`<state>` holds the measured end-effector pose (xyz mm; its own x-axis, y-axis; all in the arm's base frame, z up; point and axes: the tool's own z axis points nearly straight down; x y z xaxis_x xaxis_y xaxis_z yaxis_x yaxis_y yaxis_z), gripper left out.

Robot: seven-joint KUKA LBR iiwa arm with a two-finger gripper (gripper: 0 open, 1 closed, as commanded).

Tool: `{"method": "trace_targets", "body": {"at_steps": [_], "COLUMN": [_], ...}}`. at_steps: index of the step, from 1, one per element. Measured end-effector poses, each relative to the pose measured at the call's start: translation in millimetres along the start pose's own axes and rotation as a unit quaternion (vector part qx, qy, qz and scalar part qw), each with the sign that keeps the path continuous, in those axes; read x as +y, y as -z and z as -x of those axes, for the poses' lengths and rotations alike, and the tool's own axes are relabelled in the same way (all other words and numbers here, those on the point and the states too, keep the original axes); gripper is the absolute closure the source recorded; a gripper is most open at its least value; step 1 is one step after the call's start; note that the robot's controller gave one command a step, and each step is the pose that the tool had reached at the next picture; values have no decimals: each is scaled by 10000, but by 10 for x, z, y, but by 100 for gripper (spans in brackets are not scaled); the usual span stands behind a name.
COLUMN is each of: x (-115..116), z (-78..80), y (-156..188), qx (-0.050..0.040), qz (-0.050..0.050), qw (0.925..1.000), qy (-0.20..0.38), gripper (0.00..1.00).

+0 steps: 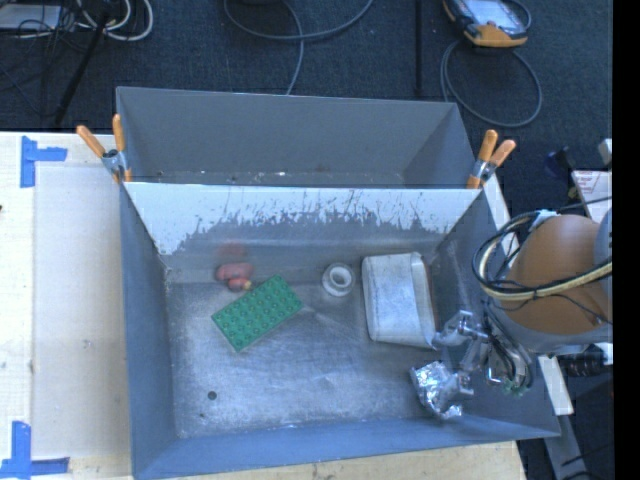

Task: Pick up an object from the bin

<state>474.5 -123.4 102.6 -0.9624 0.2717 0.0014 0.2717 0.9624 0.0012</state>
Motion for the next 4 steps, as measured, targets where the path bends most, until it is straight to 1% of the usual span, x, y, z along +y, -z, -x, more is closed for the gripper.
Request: {"method": "trace_targets", "body": {"at_steps": [1,2,3,4], "x": [110,111,110,110], "z": [-7,19,39,44], "y": [-271,-246,-220,105], "qx": [-83,-48,-74,-18], "qz": [-1,-4,-4,-1], "qw": [9979,9980,9980,9982], "qy": [-647,-630,-626,-603], "gripper": [0,0,100,100]}}
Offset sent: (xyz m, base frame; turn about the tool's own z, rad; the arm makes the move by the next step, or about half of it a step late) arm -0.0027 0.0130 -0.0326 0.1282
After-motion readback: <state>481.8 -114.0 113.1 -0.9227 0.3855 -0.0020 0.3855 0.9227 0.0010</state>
